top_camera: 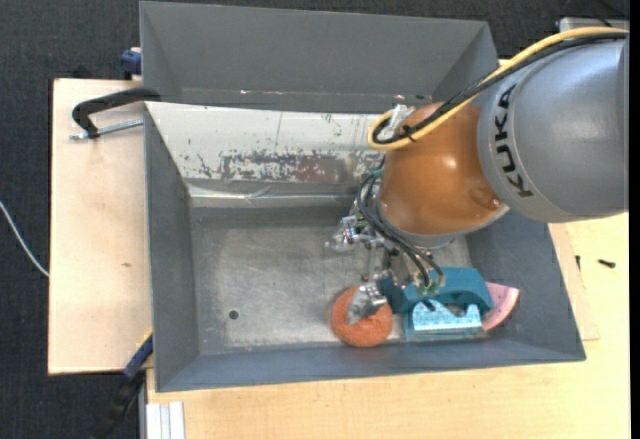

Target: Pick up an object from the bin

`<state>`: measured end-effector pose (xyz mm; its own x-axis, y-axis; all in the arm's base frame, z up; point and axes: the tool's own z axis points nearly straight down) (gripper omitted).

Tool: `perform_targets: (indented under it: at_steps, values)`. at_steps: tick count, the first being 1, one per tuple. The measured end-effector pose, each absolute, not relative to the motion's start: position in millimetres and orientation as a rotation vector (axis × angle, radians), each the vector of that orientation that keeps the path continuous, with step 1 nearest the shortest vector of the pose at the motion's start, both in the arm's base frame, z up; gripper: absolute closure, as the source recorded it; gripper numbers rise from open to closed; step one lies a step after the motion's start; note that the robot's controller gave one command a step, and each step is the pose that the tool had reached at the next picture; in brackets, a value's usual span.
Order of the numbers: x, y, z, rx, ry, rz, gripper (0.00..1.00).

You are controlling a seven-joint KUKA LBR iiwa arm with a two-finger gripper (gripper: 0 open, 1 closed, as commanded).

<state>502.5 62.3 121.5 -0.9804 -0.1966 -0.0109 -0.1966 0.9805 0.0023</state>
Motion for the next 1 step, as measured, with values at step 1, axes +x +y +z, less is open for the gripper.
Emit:
perform_targets:
  at_steps: [1]
  values:
    - [495.3,46.7,79.9,-0.715,3.065,-0.003,1.0]
